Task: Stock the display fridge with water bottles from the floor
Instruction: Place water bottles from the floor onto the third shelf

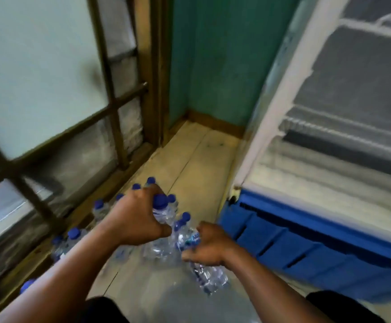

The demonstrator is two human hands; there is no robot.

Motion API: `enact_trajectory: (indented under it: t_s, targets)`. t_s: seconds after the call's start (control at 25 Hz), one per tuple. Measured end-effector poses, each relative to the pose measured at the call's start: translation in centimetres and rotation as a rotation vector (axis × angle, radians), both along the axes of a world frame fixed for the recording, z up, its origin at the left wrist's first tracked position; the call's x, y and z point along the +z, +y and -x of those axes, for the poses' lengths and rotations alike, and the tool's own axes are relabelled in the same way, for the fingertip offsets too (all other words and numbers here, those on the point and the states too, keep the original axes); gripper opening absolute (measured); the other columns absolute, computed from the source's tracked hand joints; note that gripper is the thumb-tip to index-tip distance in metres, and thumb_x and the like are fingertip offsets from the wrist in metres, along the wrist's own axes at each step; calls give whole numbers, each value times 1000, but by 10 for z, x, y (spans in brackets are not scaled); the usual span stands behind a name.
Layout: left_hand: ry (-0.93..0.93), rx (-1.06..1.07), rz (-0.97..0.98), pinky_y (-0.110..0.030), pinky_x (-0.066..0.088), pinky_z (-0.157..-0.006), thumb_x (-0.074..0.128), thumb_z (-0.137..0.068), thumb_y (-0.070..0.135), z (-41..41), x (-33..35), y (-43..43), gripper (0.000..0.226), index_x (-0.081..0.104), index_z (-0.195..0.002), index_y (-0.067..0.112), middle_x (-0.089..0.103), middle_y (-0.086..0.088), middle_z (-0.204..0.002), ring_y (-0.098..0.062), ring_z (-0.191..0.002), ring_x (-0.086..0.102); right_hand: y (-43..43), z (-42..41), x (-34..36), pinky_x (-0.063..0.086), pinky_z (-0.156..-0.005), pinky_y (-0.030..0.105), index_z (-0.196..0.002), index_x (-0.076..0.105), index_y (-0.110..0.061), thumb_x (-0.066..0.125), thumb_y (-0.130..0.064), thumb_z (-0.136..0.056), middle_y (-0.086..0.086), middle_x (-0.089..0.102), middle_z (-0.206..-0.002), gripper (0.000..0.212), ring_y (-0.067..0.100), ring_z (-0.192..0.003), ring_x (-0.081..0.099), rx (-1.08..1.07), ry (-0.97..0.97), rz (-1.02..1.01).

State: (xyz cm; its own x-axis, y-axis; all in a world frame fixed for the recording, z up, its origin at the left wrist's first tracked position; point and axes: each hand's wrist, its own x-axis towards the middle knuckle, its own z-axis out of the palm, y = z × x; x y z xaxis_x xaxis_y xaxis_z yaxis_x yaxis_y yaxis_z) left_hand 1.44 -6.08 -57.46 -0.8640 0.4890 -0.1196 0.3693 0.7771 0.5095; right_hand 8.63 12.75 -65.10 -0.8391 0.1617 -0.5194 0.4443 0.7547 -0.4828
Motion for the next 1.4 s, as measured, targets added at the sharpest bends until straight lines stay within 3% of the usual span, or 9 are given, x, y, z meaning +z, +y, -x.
enact_trajectory:
  t_s: [0.16, 0.28, 0.4, 0.52, 0.64, 0.76, 0.88, 1.2, 1.4]
  targets:
    - [155, -94, -438, -17, 53, -72, 87, -54, 35, -4, 84, 57, 51, 62, -98, 39, 69, 24, -86, 3, -79, 66, 86, -28, 112, 56, -78, 30, -98, 64, -25, 72, -47, -70, -10, 72, -92, 37, 6, -85, 67, -258, 409, 102]
    - [260, -188, -711, -5, 49, -74, 88, -64, 26, -21, 144, 109, 51, 61, -103, 42, 69, 29, -94, 5, -85, 68, 144, -66, 195, 56, -81, 33, -103, 66, -21, 79, -31, -79, -5, 75, -94, 29, 11, -88, 71, -424, 727, 184]
    - [343, -264, -954, 1, 45, -70, 81, -65, 35, -38, 206, 159, 47, 56, -103, 45, 64, 39, -95, 12, -86, 65, 192, -100, 267, 56, -70, 25, -106, 63, -22, 82, -18, -78, -4, 76, -94, 34, 13, -87, 73, -570, 1007, 265]
    - [436, -320, -1052, 0, 47, -69, 79, -72, 34, -40, 262, 202, 47, 52, -108, 47, 63, 37, -98, 14, -93, 61, 229, -112, 326, 54, -71, 23, -112, 60, -29, 84, -27, -73, -11, 74, -97, 46, 4, -85, 72, -638, 1215, 286]
    - [579, -362, -1044, -2, 46, -71, 78, -80, 29, -24, 314, 248, 45, 52, -115, 41, 64, 29, -92, 12, -91, 61, 264, -94, 377, 56, -80, 31, -114, 59, -27, 85, -36, -71, -8, 74, -102, 51, 8, -90, 73, -632, 1367, 254]
    - [761, -398, -956, -22, 54, -81, 73, -85, 31, -1, 343, 296, 38, 54, -118, 35, 64, 21, -97, -1, -91, 63, 294, -48, 405, 58, -86, 38, -108, 60, -26, 86, -36, -73, -7, 74, -99, 45, 10, -90, 72, -627, 1442, 208]
    - [846, -428, -826, -40, 55, -87, 67, -89, 33, 30, 340, 342, 39, 52, -125, 27, 64, 5, -112, -15, -102, 59, 315, 3, 408, 57, -89, 42, -115, 54, -20, 87, -33, -72, -4, 71, -104, 56, 12, -92, 69, -625, 1451, 148]
    - [612, -259, -743, -47, 50, -99, 58, -95, 29, 77, 322, 393, 46, 40, -137, 23, 58, -6, -128, -24, -117, 57, 333, 59, 381, 51, -80, 22, -124, 52, -18, 90, -27, -68, -2, 68, -111, 69, 12, -92, 66, -582, 1405, 122]
    - [370, -239, -825, -43, 49, -100, 66, -91, 24, 73, 310, 392, 53, 38, -136, 27, 56, 3, -132, -18, -118, 57, 333, 48, 369, 52, -87, 28, -123, 48, -27, 88, -26, -72, -10, 62, -107, 65, 9, -95, 61, -478, 1241, 64]
